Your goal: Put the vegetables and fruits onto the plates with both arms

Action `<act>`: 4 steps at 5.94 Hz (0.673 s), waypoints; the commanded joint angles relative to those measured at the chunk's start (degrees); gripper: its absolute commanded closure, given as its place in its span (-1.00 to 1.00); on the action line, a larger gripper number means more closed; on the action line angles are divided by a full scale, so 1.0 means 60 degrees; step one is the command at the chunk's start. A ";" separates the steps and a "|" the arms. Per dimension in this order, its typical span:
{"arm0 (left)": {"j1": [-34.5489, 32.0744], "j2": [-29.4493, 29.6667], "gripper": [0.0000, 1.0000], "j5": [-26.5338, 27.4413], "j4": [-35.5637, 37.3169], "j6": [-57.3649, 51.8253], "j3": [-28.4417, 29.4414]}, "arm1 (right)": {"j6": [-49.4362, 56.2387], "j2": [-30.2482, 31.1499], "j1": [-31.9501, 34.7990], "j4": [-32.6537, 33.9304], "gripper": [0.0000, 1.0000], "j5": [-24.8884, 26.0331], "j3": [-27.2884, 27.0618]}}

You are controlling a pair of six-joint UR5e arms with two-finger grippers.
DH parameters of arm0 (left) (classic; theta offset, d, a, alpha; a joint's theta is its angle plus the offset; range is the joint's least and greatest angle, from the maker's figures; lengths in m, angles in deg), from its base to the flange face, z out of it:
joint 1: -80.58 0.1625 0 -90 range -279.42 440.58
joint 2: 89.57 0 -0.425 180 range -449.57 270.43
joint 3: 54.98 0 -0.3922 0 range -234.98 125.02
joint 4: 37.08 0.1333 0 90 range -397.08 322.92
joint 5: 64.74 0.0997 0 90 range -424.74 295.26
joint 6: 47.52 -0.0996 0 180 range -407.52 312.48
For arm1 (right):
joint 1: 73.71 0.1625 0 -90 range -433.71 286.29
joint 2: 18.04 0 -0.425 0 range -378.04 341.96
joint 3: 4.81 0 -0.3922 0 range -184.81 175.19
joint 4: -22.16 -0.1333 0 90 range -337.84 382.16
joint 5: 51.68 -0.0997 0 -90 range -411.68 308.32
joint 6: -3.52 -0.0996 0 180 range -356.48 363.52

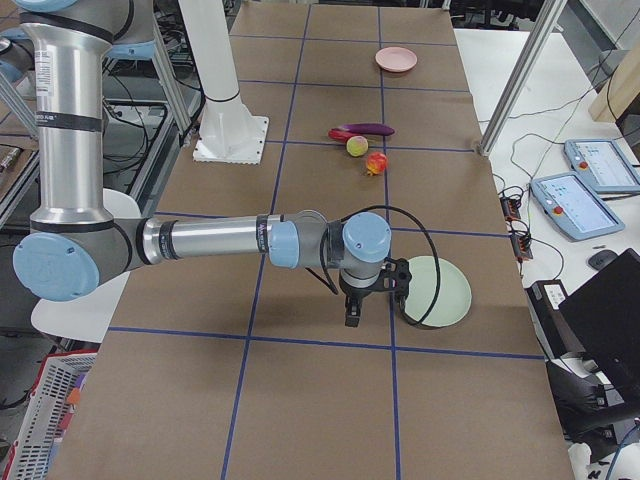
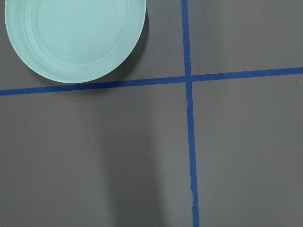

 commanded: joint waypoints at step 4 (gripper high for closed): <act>0.3790 0.1416 -1.00 0.1266 -0.3517 0.6942 0.1280 | -0.0064 -0.0003 -0.0001 -0.0230 -1.00 -0.0178 0.0169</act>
